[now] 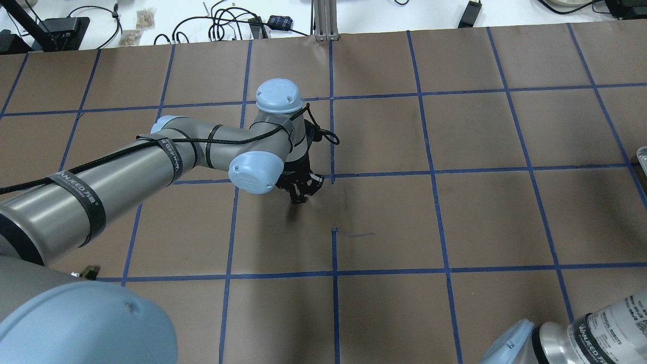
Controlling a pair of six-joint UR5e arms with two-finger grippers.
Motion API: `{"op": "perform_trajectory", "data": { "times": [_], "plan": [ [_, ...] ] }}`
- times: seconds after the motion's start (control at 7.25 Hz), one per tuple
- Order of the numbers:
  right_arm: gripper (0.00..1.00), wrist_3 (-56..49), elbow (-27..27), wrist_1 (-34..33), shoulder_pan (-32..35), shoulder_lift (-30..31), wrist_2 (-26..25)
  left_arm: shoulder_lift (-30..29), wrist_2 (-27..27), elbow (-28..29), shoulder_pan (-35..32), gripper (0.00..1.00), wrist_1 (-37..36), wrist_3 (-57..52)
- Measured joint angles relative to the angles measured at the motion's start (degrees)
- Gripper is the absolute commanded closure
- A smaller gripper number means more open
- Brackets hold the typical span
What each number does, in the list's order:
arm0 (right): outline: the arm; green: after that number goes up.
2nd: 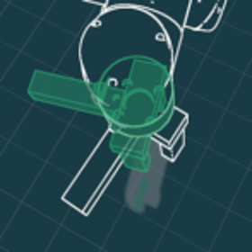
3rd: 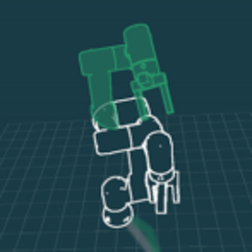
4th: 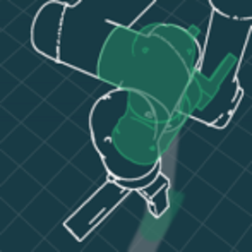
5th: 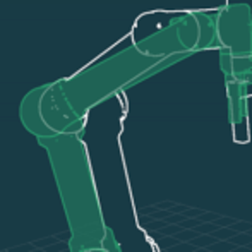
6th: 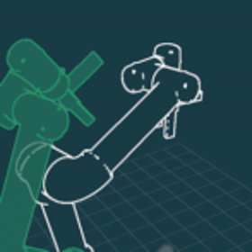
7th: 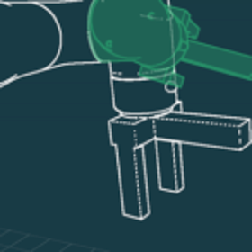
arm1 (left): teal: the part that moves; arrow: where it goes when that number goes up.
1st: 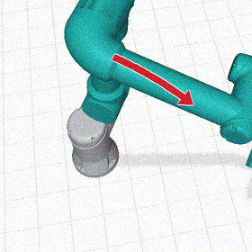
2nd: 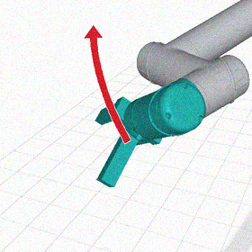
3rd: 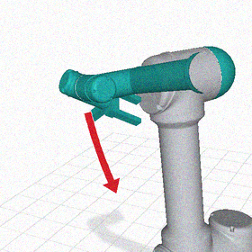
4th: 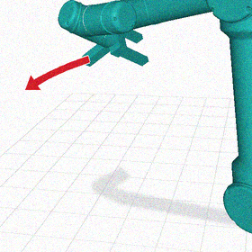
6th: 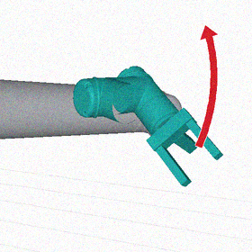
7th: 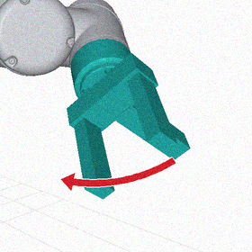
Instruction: Place bearing gear from tray to pile
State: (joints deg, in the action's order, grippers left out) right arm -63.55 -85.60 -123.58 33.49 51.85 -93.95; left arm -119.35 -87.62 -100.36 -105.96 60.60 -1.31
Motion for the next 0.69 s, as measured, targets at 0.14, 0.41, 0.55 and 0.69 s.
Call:
{"op": "perform_trajectory", "data": {
  "times": [0.14,0.41,0.55,0.69],
  "plan": [
    [0.60,0.02,0.04,-0.01,0.00,-0.08,0.00,0.08,-0.12,0.12,-0.01,1.00,-0.04,-0.09],
    [0.79,0.05,0.06,0.06,0.00,-0.04,-0.05,1.02,-0.40,0.90,0.20,1.00,0.11,-0.36],
    [0.85,0.03,0.07,0.10,0.00,-0.02,-0.07,1.96,-1.80,1.83,0.99,1.00,0.93,-0.56],
    [0.93,-0.01,0.06,0.12,0.00,-0.02,-0.07,2.78,-4.04,3.49,2.91,1.00,2.82,-0.88]
  ]
}}
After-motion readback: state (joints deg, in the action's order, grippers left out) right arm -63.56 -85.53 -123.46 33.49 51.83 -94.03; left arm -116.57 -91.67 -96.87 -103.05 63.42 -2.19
